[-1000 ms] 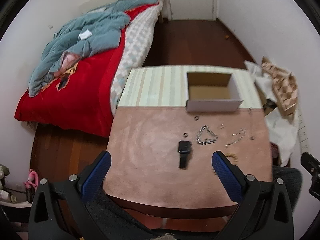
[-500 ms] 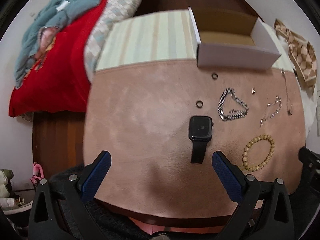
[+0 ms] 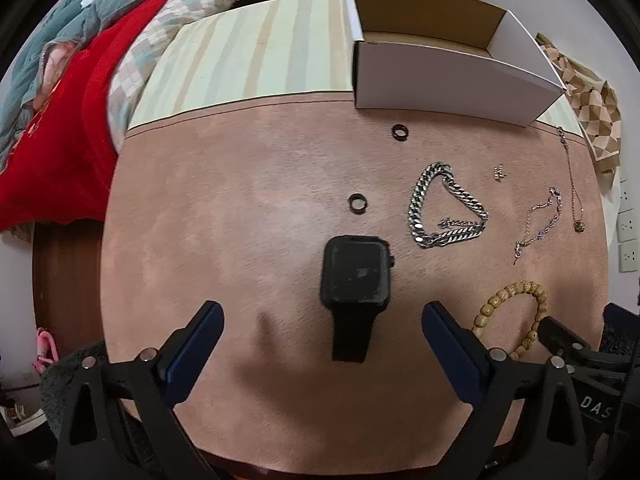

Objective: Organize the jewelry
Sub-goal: 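Grasp the black smartwatch with the left tool while the right tool grasps the wooden bead bracelet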

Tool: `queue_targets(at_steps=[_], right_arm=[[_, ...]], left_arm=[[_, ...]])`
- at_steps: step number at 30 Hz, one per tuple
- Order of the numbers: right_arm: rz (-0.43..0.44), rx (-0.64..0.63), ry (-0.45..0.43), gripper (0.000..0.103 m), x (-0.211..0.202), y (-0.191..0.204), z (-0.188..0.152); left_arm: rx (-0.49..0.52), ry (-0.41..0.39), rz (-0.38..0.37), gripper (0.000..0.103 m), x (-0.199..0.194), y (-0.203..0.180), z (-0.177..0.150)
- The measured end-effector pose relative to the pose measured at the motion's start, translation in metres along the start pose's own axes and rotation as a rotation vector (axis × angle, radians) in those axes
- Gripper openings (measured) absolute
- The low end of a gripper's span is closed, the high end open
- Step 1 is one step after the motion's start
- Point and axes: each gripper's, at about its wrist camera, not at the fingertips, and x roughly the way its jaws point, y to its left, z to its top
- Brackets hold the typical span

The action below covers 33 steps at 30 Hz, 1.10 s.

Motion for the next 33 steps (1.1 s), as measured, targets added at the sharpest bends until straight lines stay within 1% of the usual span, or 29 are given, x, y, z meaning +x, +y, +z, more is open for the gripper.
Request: queue_targets(at_steps=[3, 6, 9, 11, 12, 13, 14, 16, 18, 19, 20, 21, 22, 23, 24, 25, 28, 32, 33], right_arm=[[0.003, 0.000, 0.010, 0.096, 0.007, 0.000, 0.002], [0.006, 0.001, 0.014, 0.095, 0.013, -0.001, 0.002], [0.014, 0.002, 0.024, 0.088, 0.020, -0.001, 0.003], [0.018, -0.001, 0.033, 0.085, 0.025, -0.002, 0.004], [0.018, -0.003, 0.035, 0.083, 0.027, -0.001, 0.004], [0.019, -0.006, 0.038, 0.081, 0.028, 0.000, 0.003], [0.022, -0.007, 0.040, 0.080, 0.029, 0.001, 0.003], [0.036, 0.000, 0.033, 0.078, 0.029, 0.003, 0.002], [0.063, 0.009, 0.026, 0.073, 0.028, 0.003, 0.002], [0.065, 0.015, 0.021, 0.071, 0.028, 0.003, 0.002], [0.066, 0.015, 0.011, 0.068, 0.027, 0.002, 0.002], [0.066, 0.016, -0.003, 0.059, 0.025, 0.003, 0.002], [0.065, 0.018, -0.020, 0.046, 0.023, 0.002, 0.001], [0.065, 0.016, -0.035, 0.038, 0.021, 0.002, 0.001], [0.065, 0.012, -0.046, 0.019, 0.020, 0.002, 0.002], [0.062, 0.010, -0.054, 0.010, 0.019, 0.002, 0.003], [0.075, 0.006, -0.064, 0.009, 0.017, 0.003, 0.003], [0.102, 0.003, -0.068, 0.009, 0.013, 0.005, 0.004], [0.106, 0.001, -0.084, 0.009, 0.008, 0.006, 0.004]], left_arm=[[0.010, 0.004, -0.011, 0.090, 0.005, -0.002, 0.001], [0.018, 0.003, -0.021, 0.084, 0.008, -0.003, 0.002], [0.024, 0.008, -0.024, 0.075, 0.013, -0.001, 0.004], [0.021, 0.012, -0.026, 0.073, 0.015, -0.003, 0.004], [0.020, 0.012, -0.026, 0.069, 0.016, -0.002, 0.004], [0.020, 0.014, -0.029, 0.062, 0.018, -0.002, 0.004], [0.020, 0.016, -0.032, 0.058, 0.019, 0.000, 0.006], [0.020, 0.027, -0.040, 0.036, 0.025, 0.004, 0.008], [0.019, 0.031, -0.060, 0.022, 0.031, 0.011, 0.010], [0.018, 0.027, -0.070, 0.017, 0.031, 0.012, 0.010], [0.022, 0.022, -0.067, 0.016, 0.031, 0.013, 0.010], [0.028, 0.018, -0.064, 0.016, 0.030, 0.011, 0.008], [0.031, 0.015, -0.063, 0.016, 0.030, 0.011, 0.006], [0.032, 0.013, -0.062, 0.016, 0.030, 0.011, 0.005], [0.035, 0.010, -0.062, 0.016, 0.030, 0.012, 0.005], [0.037, 0.009, -0.061, 0.016, 0.029, 0.012, 0.004], [0.041, -0.003, -0.055, 0.016, 0.029, 0.013, 0.003], [0.043, -0.025, -0.050, 0.016, 0.012, -0.003, -0.001], [0.041, -0.033, -0.050, 0.016, 0.009, -0.003, -0.001]])
